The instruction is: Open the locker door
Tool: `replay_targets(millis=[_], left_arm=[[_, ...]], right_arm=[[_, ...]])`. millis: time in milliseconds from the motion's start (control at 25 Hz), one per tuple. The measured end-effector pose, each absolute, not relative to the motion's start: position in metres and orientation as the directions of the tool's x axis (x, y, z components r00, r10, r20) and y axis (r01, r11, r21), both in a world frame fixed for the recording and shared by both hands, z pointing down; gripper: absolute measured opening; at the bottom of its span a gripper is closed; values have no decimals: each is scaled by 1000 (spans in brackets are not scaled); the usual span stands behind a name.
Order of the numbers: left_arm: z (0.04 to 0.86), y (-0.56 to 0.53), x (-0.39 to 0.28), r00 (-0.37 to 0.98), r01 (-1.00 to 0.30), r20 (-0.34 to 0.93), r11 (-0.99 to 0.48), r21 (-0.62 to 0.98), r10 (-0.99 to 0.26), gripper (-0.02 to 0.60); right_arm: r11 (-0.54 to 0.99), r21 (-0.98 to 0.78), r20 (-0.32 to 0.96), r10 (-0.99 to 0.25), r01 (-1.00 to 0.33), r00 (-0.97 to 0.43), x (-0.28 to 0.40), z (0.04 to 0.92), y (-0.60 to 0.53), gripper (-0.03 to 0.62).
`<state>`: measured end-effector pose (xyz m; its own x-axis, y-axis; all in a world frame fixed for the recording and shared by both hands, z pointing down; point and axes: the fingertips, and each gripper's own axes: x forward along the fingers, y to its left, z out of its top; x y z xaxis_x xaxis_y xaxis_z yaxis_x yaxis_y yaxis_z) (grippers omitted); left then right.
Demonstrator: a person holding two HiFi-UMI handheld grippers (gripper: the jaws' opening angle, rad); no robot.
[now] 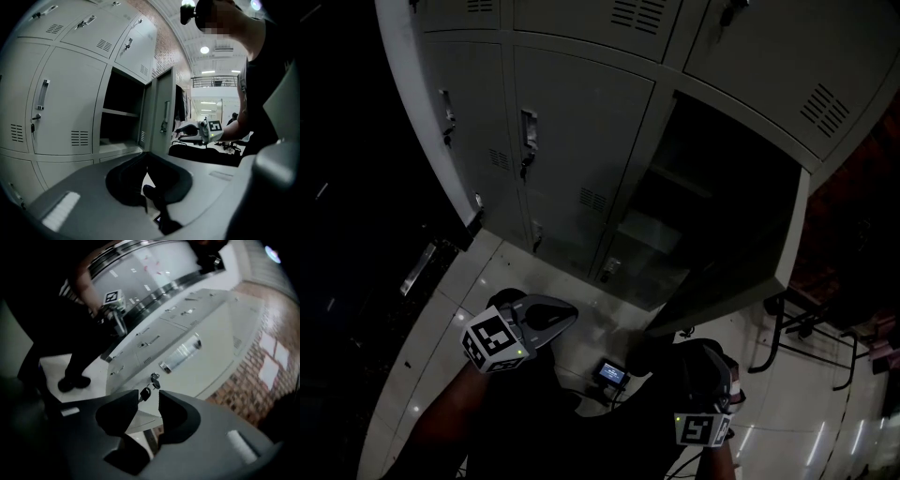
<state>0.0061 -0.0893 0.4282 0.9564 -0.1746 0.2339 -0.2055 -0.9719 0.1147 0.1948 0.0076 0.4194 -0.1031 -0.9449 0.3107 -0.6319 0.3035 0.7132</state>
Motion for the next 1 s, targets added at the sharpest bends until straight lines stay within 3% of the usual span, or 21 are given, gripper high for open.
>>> replay_targets(millis=[80,160,240,440,1000], left_arm=[[428,-89,8,958,-202,232,-973,116,-171,11],[428,-88,12,959,-196,230,-974,117,-165,11],[429,-87,16,959,-191,233,-975,117,-160,11],[429,-85,23,958,-183,244,-976,114,-151,11],[434,-83,31,954,-174,266,-979,107,-140,11]], right_arm=[[281,573,312,-943,-770,-112,209,423,10,122],[266,429,339,-933,-863,-119,227,428,8,2],[290,286,360,-916,-913,-179,235,428,5,2],[350,-23,245,-906,-936,-345,232,411,-1,2],[395,-84,169,-899,-915,-404,230,411,3,1]])
